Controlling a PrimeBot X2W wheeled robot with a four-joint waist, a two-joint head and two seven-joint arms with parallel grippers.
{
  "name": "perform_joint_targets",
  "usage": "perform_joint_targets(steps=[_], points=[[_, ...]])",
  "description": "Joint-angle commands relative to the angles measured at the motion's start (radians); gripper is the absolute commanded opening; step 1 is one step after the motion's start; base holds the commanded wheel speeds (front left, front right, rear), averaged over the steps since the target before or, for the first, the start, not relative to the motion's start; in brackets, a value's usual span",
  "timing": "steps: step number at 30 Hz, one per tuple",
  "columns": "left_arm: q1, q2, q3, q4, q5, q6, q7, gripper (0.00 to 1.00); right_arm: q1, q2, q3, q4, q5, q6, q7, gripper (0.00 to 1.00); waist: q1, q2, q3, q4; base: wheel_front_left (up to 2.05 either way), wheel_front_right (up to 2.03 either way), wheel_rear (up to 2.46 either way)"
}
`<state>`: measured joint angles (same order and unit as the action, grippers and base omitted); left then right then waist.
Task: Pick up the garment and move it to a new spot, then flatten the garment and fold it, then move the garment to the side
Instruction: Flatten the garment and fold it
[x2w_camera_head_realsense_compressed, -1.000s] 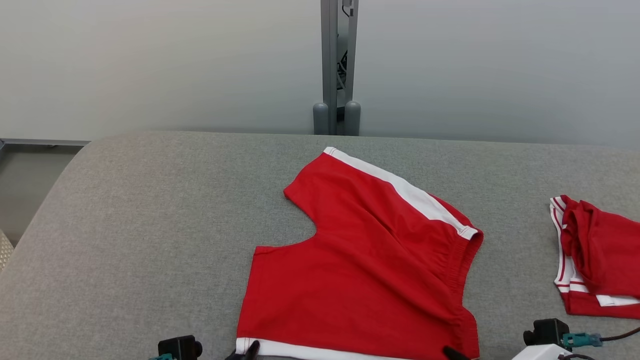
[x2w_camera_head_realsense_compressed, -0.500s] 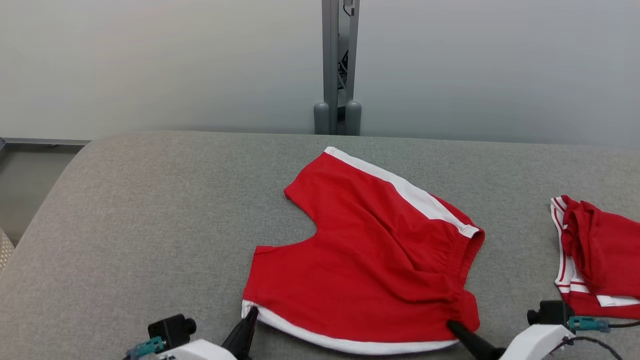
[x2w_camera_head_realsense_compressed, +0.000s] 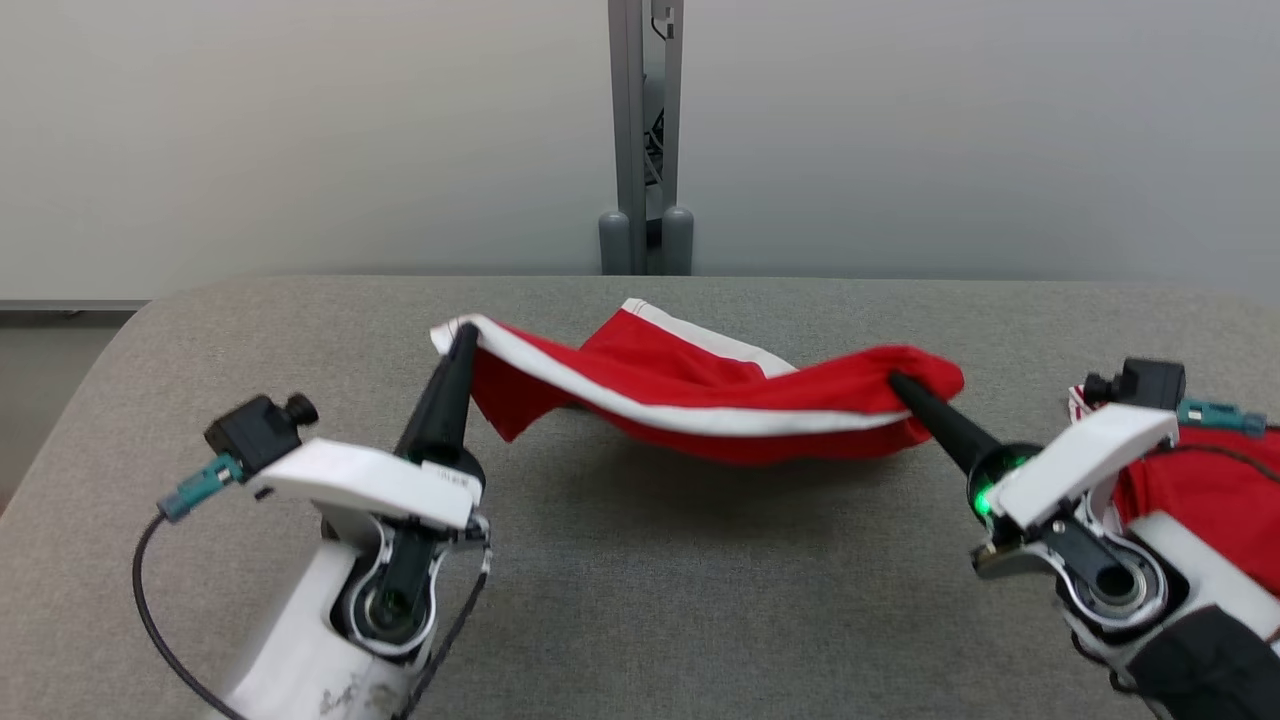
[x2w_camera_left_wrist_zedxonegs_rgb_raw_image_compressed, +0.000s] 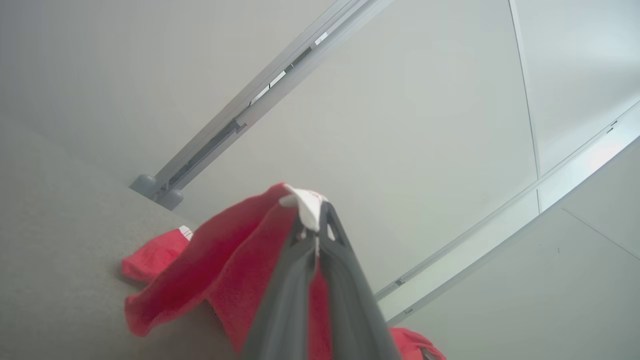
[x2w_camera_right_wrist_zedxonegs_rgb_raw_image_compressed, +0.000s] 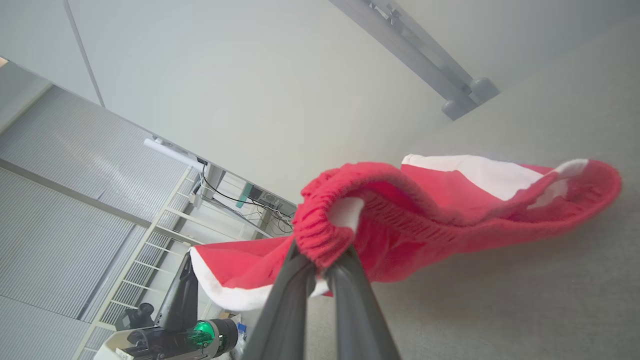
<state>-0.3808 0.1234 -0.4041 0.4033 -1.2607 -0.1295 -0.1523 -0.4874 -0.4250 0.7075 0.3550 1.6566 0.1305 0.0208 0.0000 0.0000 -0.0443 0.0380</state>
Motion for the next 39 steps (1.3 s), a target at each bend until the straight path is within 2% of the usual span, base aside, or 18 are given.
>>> perform_joint_targets(steps=[1, 6, 9, 13, 15, 19, 25, 29, 32, 35, 39], points=[[-0.035, 0.002, 0.009, 0.010, -0.006, -0.001, -0.006, 0.00, -0.028, 0.010, -0.011, 0.009, 0.012, 0.000, 0.009, 0.00, 0.0000, 0.0000, 0.005, -0.006, 0.00, 0.00, 0.00], [-0.216, -0.020, 0.039, 0.085, -0.006, 0.013, -0.014, 0.00, -0.194, 0.077, -0.050, 0.102, 0.019, 0.000, 0.041, 0.00, 0.0000, 0.0000, 0.039, -0.024, 0.00, 0.00, 0.00], [-0.349, -0.030, 0.053, 0.173, -0.001, 0.060, -0.013, 0.00, -0.310, 0.117, -0.045, 0.199, -0.013, 0.000, 0.054, 0.00, 0.0000, 0.0000, 0.085, -0.029, 0.00, 0.00, 0.00], [-0.550, -0.047, 0.071, 0.300, -0.001, 0.100, -0.013, 0.00, -0.499, 0.176, -0.031, 0.339, -0.068, 0.001, 0.063, 0.00, 0.0000, 0.0000, 0.186, -0.044, 0.00, 0.00, 0.00], [-0.698, -0.052, 0.058, 0.389, 0.025, 0.098, -0.017, 0.00, -0.635, 0.210, -0.030, 0.423, -0.101, 0.001, 0.055, 0.00, 0.0000, 0.0000, 0.261, -0.048, 0.00, 0.00, 0.00], [-0.888, -0.058, 0.061, 0.489, 0.038, 0.099, -0.034, 0.00, -0.804, 0.241, -0.024, 0.490, -0.152, 0.001, 0.022, 0.00, 0.0000, 0.0000, 0.369, -0.049, 0.00, 0.00, 0.00], [-1.080, -0.066, 0.071, 0.583, 0.042, 0.082, -0.082, 0.00, -0.970, 0.258, -0.022, 0.522, -0.208, 0.001, -0.070, 0.00, 0.0000, 0.0000, 0.490, -0.038, 0.00, 0.00, 0.00], [-1.184, -0.070, 0.090, 0.602, 0.050, 0.048, -0.110, 0.00, -1.058, 0.266, -0.030, 0.510, -0.232, 0.001, -0.176, 0.00, 0.0000, 0.0000, 0.567, -0.026, 0.00, 0.00, 0.00], [-1.212, -0.069, 0.146, 0.567, 0.067, 0.030, -0.112, 0.00, -1.090, 0.267, -0.013, 0.497, -0.255, 0.001, -0.235, 0.00, 0.0000, 0.0000, 0.617, -0.018, 0.00, 0.00, 0.00], [-1.200, -0.070, 0.195, 0.529, 0.097, 0.024, -0.112, 0.00, -1.086, 0.275, -0.022, 0.480, -0.233, 0.001, -0.260, 0.00, 0.0000, 0.0000, 0.658, -0.013, 0.00, 0.00, 0.00], [-1.188, -0.069, 0.289, 0.460, 0.150, 0.024, -0.112, 0.00, -1.087, 0.258, -0.019, 0.453, -0.268, 0.001, -0.283, 0.00, 0.0000, 0.0000, 0.709, -0.007, 0.00, 0.00, 0.00]])
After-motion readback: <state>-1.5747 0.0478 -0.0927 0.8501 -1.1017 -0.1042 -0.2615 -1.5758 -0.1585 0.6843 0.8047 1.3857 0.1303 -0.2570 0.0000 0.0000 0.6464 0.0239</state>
